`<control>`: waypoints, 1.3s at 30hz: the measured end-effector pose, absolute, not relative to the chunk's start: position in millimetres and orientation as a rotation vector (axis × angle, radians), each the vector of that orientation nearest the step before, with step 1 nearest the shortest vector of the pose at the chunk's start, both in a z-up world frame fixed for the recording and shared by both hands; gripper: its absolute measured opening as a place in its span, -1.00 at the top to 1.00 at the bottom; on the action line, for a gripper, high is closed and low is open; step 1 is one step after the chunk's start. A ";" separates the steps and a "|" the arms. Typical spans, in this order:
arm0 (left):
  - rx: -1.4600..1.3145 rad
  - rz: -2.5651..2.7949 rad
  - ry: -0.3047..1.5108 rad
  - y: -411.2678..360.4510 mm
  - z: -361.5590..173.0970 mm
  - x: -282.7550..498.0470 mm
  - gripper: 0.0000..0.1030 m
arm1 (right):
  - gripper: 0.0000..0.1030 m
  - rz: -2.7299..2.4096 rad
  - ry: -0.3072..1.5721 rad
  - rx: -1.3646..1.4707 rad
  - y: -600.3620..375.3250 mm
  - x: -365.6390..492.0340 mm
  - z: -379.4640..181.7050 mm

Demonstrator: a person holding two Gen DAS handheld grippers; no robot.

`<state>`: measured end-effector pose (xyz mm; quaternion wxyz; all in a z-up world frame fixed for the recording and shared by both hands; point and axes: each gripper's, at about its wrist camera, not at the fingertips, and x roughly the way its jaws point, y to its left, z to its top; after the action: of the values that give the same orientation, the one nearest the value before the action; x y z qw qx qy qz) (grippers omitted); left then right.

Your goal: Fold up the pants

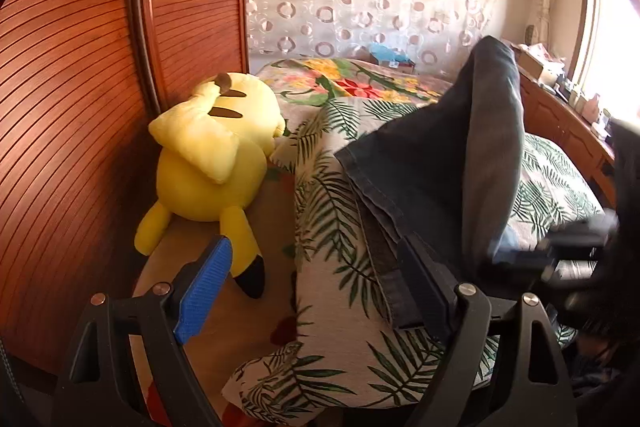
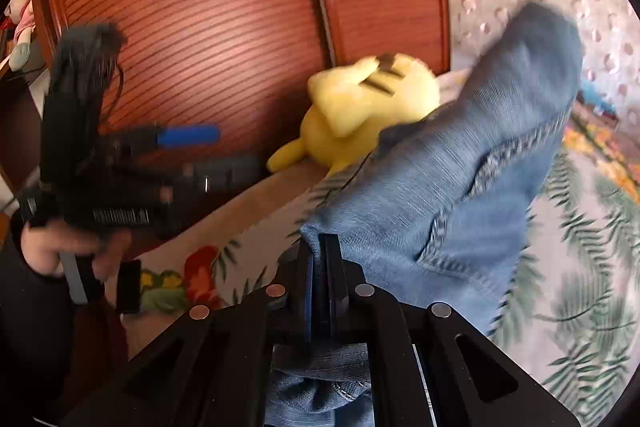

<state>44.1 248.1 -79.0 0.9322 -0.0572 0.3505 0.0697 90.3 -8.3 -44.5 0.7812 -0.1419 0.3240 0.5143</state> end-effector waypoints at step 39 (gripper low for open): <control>0.010 0.035 0.915 221.3 -99.9 188.4 -0.65 | 0.49 0.931 0.600 -0.221 -80.0 73.5 -8.9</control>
<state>188.4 221.3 -99.9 0.8969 0.0050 0.4419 0.0168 73.5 -80.0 -8.9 0.8448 -0.1049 0.2845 0.4409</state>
